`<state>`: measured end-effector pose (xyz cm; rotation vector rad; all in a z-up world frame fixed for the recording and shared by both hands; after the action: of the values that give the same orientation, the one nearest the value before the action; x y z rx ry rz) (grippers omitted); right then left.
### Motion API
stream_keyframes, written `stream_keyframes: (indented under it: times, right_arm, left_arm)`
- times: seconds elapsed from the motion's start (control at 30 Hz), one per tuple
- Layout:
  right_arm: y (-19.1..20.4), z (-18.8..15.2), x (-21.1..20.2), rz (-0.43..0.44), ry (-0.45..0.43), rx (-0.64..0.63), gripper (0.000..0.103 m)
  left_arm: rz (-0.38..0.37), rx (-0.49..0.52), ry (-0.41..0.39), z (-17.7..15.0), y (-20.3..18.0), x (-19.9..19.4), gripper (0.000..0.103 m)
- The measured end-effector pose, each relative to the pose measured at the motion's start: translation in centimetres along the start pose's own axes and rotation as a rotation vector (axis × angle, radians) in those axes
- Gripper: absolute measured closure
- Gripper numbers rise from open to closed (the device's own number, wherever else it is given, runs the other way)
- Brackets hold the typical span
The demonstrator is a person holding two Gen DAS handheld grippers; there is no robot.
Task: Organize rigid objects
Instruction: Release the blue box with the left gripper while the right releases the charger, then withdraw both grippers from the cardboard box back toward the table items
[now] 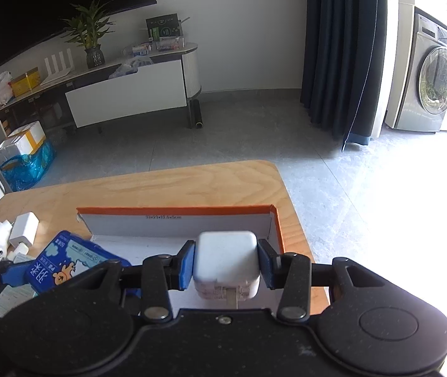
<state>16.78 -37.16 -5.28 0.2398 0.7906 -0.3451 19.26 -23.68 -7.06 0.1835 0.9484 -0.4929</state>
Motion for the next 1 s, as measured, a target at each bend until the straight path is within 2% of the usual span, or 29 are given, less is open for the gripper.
stream_keyframes:
  times: [0.03,0.27,0.37,0.5,0.7,0.83,1.0]
  right_arm:
    - [-0.2,0.3,-0.2,0.008,-0.02,0.005,0.044]
    - [-2.5,0.3,-2.6,0.006,-0.081,0.07,0.043]
    - [-3.2,-0.4,-3.9,-0.009,-0.099,0.07,0.043]
    - [-4.0,-1.0,-5.2,-0.012,-0.113,0.098,0.041]
    - [-3.8,-1.9,-6.4,-0.002,-0.114,0.113,0.036]
    - [-3.3,-2.8,-7.4,-0.008,-0.12,0.114,0.026]
    - [-2.8,-3.7,-8.1,-0.008,-0.104,0.12,0.025]
  left_arm:
    - [0.001,-0.001,0.002,0.0,0.0,0.1,0.008]
    - [-0.002,-0.004,0.02,0.7,-0.4,1.4,0.008]
    - [-0.034,-0.021,0.018,1.4,-0.9,1.9,0.008]
    - [-0.04,-0.029,0.015,1.6,-1.3,1.3,0.003]
    - [-0.009,-0.028,0.019,0.7,-0.8,-0.7,0.001]
    - [0.039,-0.016,0.021,-0.1,-0.3,-2.2,0.0]
    - [0.087,-0.019,0.021,-1.1,1.0,-3.9,0.0]
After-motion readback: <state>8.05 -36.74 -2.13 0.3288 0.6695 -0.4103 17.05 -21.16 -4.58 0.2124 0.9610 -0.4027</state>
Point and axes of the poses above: each gripper's, at about its wrist camera, not at the fingertips, and x roughly the way its jaws point, y to its left, z to its top, the point moved 7 cm from there along x, roughly the way its jaws point, and after that the axes turned 10 degrees about y, right-handed, at the moved point
